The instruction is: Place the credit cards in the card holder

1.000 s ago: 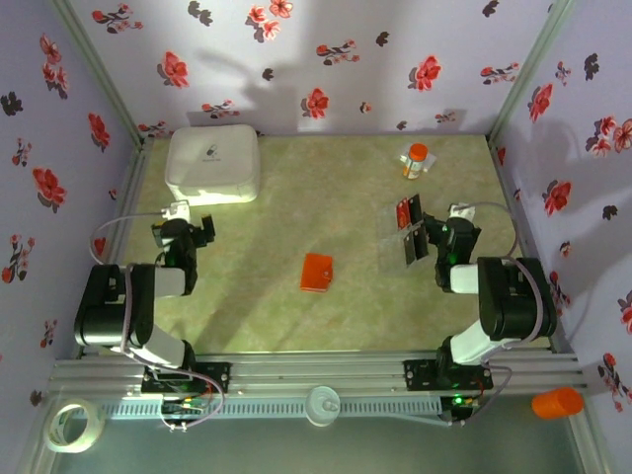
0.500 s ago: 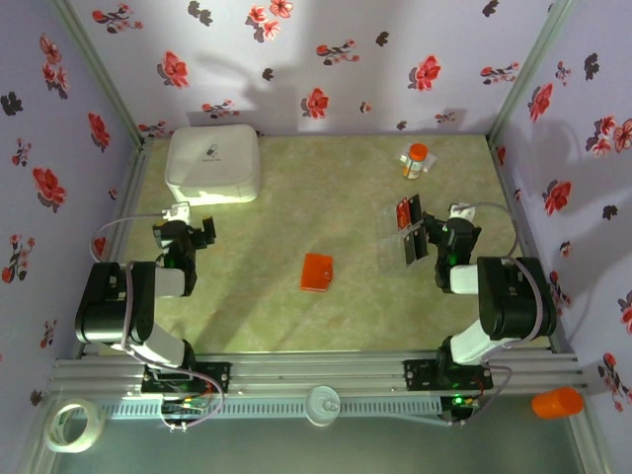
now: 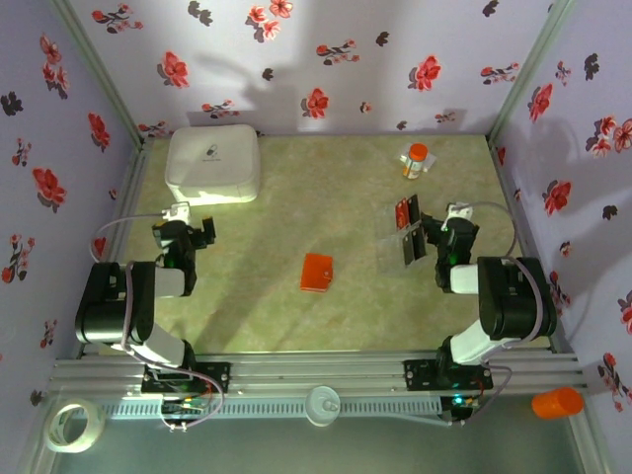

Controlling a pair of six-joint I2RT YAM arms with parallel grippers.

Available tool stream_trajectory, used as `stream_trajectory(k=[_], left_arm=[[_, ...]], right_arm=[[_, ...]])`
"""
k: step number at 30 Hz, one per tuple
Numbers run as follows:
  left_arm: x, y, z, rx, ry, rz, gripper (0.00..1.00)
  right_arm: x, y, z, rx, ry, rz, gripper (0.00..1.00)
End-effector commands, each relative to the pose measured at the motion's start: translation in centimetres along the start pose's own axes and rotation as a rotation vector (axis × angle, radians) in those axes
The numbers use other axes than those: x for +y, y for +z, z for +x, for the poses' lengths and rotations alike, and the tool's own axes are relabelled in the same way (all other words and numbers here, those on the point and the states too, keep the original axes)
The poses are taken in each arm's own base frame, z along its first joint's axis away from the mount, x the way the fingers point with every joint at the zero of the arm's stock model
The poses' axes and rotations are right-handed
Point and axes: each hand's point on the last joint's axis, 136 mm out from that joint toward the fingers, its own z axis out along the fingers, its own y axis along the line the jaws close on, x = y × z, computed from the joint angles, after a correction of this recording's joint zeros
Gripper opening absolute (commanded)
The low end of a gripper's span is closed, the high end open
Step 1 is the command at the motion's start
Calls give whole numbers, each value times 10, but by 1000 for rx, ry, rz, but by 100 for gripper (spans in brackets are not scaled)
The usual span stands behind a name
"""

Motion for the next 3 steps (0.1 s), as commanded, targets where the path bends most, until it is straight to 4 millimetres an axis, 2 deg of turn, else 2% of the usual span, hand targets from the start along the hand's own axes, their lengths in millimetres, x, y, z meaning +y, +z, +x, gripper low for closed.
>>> stream_trajectory(k=[1,3], left_arm=[[2,3,-9,-31,8,0,100],[2,2,-10,-33,8,0,100]], right_arm=[[10,3,-4,-1,-21,-43,99],[9,2,-3,1,-21,-41,99]])
